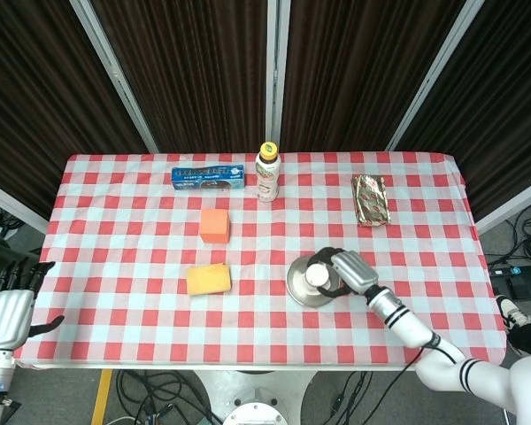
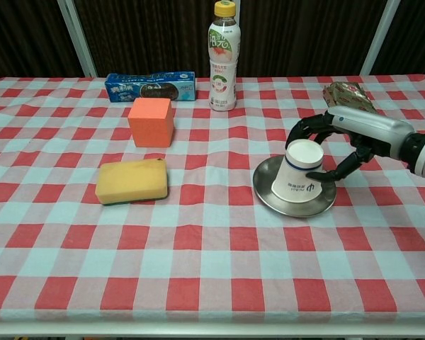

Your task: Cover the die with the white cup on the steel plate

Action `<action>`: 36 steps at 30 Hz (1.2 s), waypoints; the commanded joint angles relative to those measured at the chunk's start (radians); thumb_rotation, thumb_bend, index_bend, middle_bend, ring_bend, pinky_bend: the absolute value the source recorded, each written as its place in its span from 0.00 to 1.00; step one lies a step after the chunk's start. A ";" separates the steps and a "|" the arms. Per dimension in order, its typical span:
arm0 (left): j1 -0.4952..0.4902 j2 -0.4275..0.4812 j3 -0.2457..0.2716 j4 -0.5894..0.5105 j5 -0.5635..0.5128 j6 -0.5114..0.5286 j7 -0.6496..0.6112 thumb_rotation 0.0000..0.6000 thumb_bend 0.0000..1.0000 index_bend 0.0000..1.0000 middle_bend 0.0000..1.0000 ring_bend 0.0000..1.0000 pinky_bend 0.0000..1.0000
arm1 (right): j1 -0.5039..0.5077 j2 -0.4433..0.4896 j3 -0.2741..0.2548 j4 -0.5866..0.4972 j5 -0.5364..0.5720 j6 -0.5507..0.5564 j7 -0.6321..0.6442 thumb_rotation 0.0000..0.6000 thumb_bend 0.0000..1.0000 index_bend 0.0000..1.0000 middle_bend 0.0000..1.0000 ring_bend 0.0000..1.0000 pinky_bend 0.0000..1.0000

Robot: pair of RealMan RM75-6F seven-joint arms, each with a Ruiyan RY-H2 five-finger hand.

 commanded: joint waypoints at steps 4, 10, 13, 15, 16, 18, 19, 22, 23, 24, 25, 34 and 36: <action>0.003 -0.002 0.001 0.002 -0.004 0.000 -0.002 1.00 0.00 0.13 0.15 0.01 0.04 | 0.010 -0.003 -0.010 -0.005 -0.024 0.022 0.025 1.00 0.30 0.54 0.40 0.21 0.26; 0.005 -0.002 0.002 0.002 0.004 0.009 -0.001 1.00 0.00 0.13 0.15 0.01 0.04 | 0.022 0.001 -0.022 0.009 -0.025 0.007 0.057 1.00 0.31 0.54 0.40 0.21 0.26; 0.009 0.001 0.002 0.000 0.003 0.012 -0.004 1.00 0.00 0.13 0.15 0.01 0.04 | 0.021 -0.037 0.011 0.068 0.010 0.017 0.021 1.00 0.31 0.54 0.40 0.21 0.25; 0.009 0.002 0.003 -0.002 0.003 0.012 -0.005 1.00 0.00 0.13 0.15 0.01 0.04 | 0.023 -0.045 0.012 0.079 0.011 0.018 0.018 1.00 0.31 0.54 0.40 0.21 0.25; 0.010 0.003 0.003 -0.002 0.003 0.012 -0.006 1.00 0.00 0.13 0.15 0.01 0.04 | 0.024 -0.044 0.006 0.074 0.005 0.020 0.026 1.00 0.31 0.54 0.40 0.21 0.25; 0.011 0.003 0.004 -0.002 0.005 0.014 -0.006 1.00 0.00 0.13 0.15 0.01 0.04 | 0.026 -0.029 -0.018 0.050 -0.026 0.029 0.050 1.00 0.31 0.54 0.40 0.21 0.25; 0.011 0.003 0.004 -0.002 0.005 0.014 -0.006 1.00 0.00 0.13 0.15 0.01 0.04 | 0.026 -0.021 -0.032 0.038 -0.043 0.035 0.061 1.00 0.31 0.54 0.40 0.21 0.25; 0.009 0.002 0.003 -0.002 0.005 0.012 -0.004 1.00 0.00 0.13 0.15 0.01 0.04 | 0.026 0.003 -0.066 0.011 -0.084 0.055 0.092 1.00 0.32 0.54 0.40 0.21 0.25; 0.009 0.002 0.003 -0.002 0.007 0.012 -0.003 1.00 0.00 0.13 0.15 0.01 0.04 | 0.026 0.004 -0.067 0.015 -0.085 0.059 0.092 1.00 0.32 0.54 0.40 0.21 0.25; 0.008 0.003 0.002 -0.003 0.008 0.012 -0.002 1.00 0.00 0.13 0.15 0.01 0.04 | 0.025 0.001 -0.062 0.024 -0.077 0.059 0.087 1.00 0.32 0.54 0.41 0.21 0.25; 0.008 0.003 0.002 -0.004 0.009 0.013 -0.002 1.00 0.00 0.13 0.15 0.01 0.04 | 0.024 -0.005 -0.052 0.036 -0.063 0.056 0.080 1.00 0.32 0.54 0.41 0.21 0.25; 0.009 0.005 0.001 -0.009 0.003 0.012 0.001 1.00 0.00 0.13 0.15 0.01 0.04 | 0.029 -0.030 -0.046 0.075 -0.057 0.066 0.114 1.00 0.32 0.53 0.39 0.21 0.24; 0.008 0.004 0.000 -0.007 0.004 0.011 0.002 1.00 0.00 0.13 0.15 0.01 0.04 | 0.028 -0.018 -0.075 0.062 -0.094 0.086 0.130 1.00 0.32 0.53 0.40 0.21 0.24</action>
